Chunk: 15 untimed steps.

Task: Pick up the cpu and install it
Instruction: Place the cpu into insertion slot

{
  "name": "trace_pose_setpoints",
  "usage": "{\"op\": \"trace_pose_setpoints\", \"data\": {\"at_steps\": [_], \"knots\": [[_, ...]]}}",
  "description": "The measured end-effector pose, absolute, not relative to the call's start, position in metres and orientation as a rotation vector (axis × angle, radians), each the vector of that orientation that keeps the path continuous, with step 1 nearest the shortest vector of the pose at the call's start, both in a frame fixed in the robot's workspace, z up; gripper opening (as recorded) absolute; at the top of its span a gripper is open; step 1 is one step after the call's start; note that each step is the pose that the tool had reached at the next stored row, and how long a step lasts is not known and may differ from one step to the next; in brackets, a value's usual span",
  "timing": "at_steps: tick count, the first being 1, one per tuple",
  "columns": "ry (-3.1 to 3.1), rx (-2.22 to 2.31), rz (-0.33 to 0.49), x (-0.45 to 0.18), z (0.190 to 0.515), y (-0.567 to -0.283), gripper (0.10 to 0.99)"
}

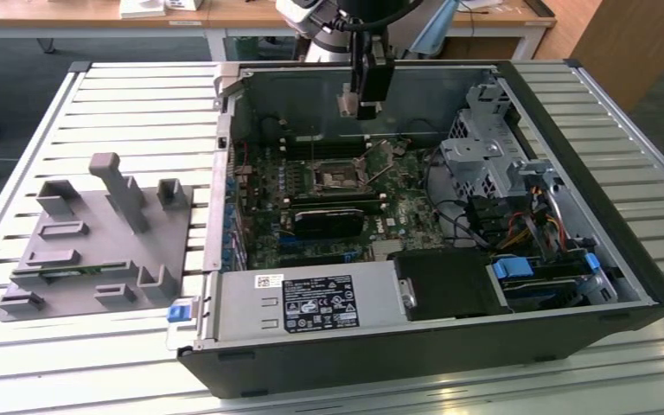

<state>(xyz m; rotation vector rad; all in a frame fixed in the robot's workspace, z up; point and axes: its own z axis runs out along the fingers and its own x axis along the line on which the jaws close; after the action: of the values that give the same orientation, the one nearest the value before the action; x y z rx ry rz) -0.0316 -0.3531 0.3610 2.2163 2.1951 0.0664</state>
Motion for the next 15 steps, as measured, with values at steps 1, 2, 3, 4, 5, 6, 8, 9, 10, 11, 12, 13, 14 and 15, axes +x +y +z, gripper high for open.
{"op": "trace_pose_setpoints", "data": {"at_steps": [1,2,3,4,5,6,8,9,10,11,12,13,14,15], "knots": [[2.195,2.216,0.066,-0.032,0.360,-0.353,0.537],[2.195,2.216,0.067,-0.032,0.360,-0.353,0.537],[2.195,2.216,0.067,-0.032,0.359,-0.353,0.537],[2.195,2.216,0.067,-0.032,0.358,-0.353,0.537],[2.195,2.216,0.067,-0.032,0.357,-0.353,0.537],[2.195,2.216,0.067,-0.032,0.356,-0.353,0.537],[2.195,2.216,0.067,-0.032,0.354,-0.353,0.537],[2.195,2.216,0.067,-0.032,0.354,-0.353,0.537],[2.195,2.216,0.067,-0.032,0.353,-0.353,0.537],[2.195,2.216,0.067,-0.032,0.352,-0.353,0.537],[2.195,2.216,0.067,-0.032,0.351,-0.353,0.537],[2.195,2.216,0.067,-0.032,0.350,-0.353,0.537],[2.195,2.216,0.066,-0.032,0.349,-0.353,0.537],[2.195,2.216,0.066,-0.032,0.347,-0.353,0.537]]}}
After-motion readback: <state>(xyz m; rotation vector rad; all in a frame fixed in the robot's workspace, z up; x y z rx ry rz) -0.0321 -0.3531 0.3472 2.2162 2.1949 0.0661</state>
